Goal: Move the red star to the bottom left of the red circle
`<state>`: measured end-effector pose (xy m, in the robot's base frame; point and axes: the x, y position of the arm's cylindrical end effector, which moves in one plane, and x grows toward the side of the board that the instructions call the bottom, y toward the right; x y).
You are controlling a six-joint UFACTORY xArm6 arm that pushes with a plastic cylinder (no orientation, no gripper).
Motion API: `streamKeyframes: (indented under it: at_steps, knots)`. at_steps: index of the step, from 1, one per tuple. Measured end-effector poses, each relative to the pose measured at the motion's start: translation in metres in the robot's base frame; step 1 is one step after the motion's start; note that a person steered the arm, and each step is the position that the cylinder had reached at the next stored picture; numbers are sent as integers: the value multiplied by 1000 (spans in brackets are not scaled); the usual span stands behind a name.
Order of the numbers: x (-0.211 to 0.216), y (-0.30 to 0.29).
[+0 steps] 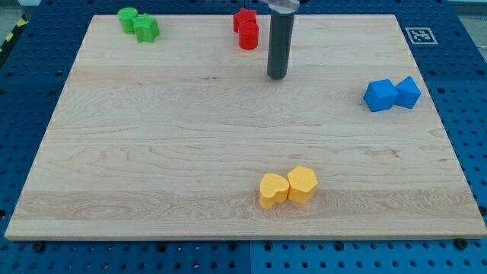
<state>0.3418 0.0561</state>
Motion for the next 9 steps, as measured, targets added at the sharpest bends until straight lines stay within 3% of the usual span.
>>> streamKeyframes:
  at_steps: [3,5,6,9]
  knots:
    - [-118,48]
    - [-129,-33]
    - [-147,-45]
    - [-147,-73]
